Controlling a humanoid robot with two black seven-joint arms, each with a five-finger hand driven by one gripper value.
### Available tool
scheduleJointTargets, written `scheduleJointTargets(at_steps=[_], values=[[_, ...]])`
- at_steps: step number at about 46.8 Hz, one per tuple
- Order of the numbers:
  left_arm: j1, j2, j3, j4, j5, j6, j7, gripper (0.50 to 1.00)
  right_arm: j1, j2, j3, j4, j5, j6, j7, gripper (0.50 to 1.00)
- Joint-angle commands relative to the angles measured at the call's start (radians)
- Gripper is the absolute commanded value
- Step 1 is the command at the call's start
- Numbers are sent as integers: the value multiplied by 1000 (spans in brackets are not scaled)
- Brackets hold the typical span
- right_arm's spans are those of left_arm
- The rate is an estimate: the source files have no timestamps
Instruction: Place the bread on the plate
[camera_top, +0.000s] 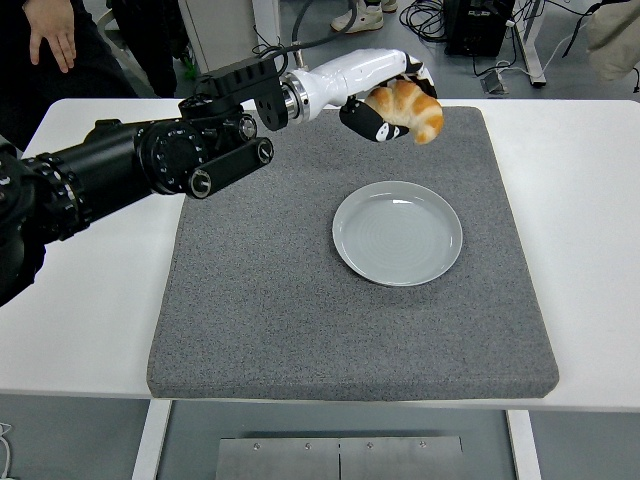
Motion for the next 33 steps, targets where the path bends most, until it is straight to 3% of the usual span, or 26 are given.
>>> scheduleJointTargets(at_steps=[1,33], values=[[31,0,3,0,0,0,-4,500,0,0,0,0,0,0,0,1000],[139,0,27,2,4,2,-10,500,1,0,0,2,0,0,0,1000]])
